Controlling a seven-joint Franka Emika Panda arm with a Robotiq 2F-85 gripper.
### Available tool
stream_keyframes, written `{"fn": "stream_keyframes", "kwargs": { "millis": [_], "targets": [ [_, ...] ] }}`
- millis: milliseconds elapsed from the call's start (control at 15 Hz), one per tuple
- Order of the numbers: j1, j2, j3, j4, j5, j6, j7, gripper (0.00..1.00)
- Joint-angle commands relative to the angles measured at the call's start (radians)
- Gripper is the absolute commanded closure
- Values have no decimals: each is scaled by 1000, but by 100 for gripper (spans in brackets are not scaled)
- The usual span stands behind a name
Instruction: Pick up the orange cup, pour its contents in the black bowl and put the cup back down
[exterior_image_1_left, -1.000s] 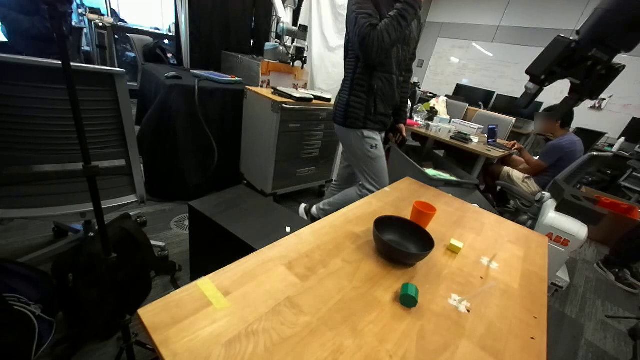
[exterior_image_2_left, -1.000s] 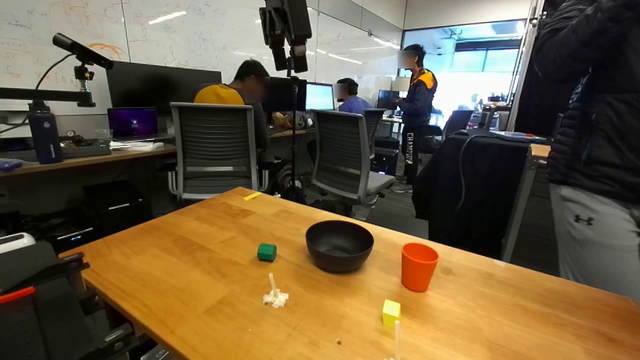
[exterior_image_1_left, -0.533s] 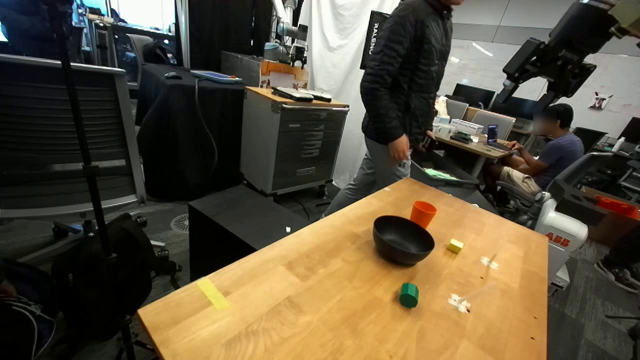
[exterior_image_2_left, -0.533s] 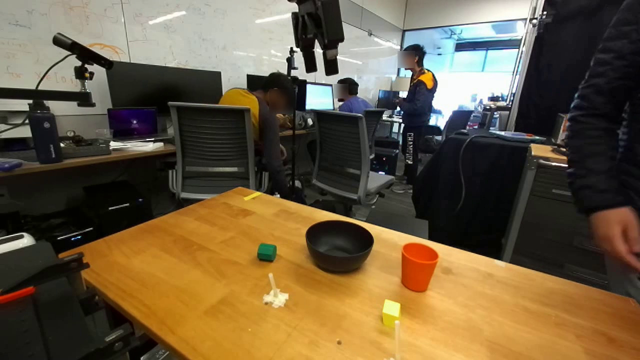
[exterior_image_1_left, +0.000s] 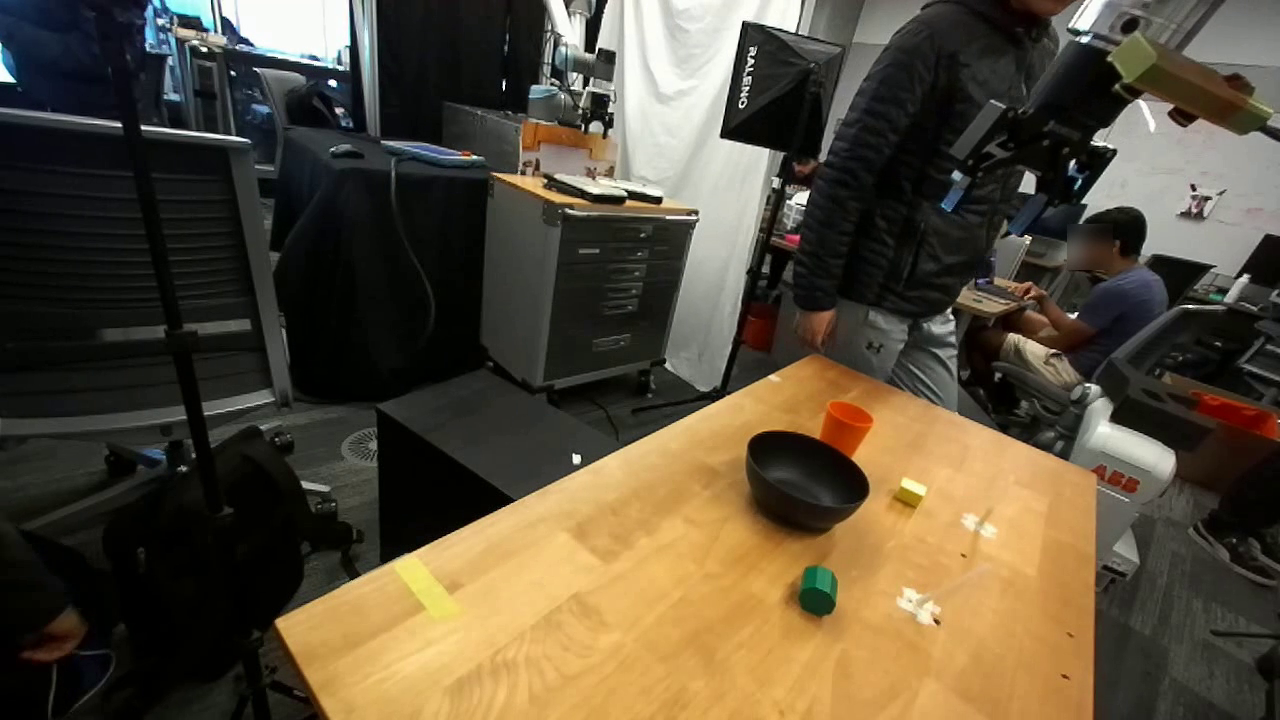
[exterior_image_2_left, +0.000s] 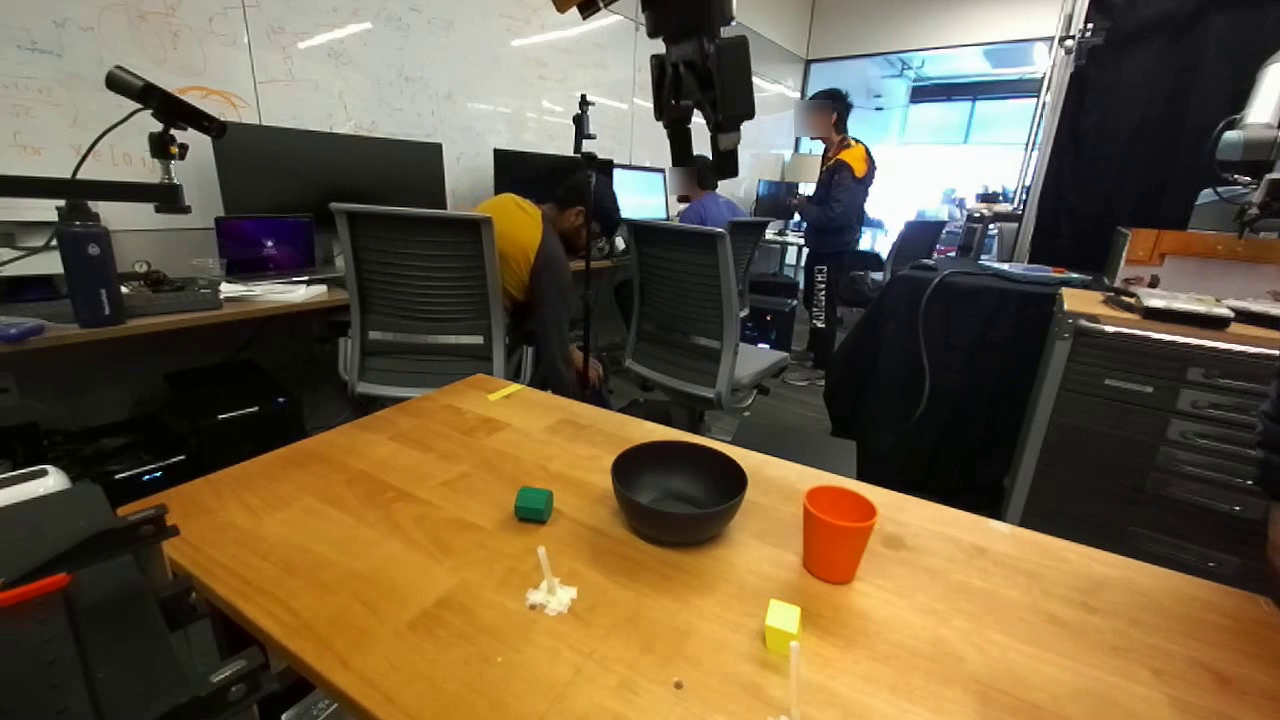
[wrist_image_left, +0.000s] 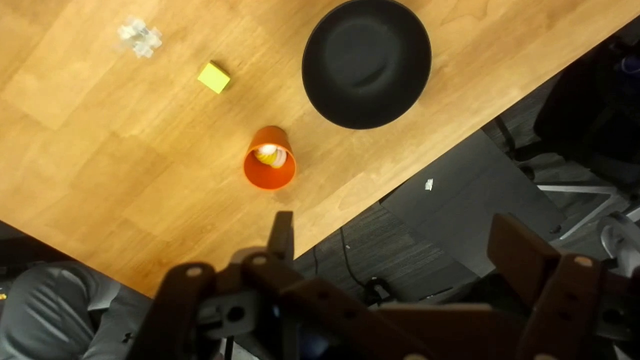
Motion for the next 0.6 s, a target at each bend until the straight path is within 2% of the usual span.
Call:
{"fn": "stream_keyframes", "kwargs": {
  "millis": [0, 533],
  "targets": [
    [-6, 99, -24, 112, 62, -14, -5, 0],
    [-39, 225, -61, 191, 149, -7, 7, 0]
  ]
}}
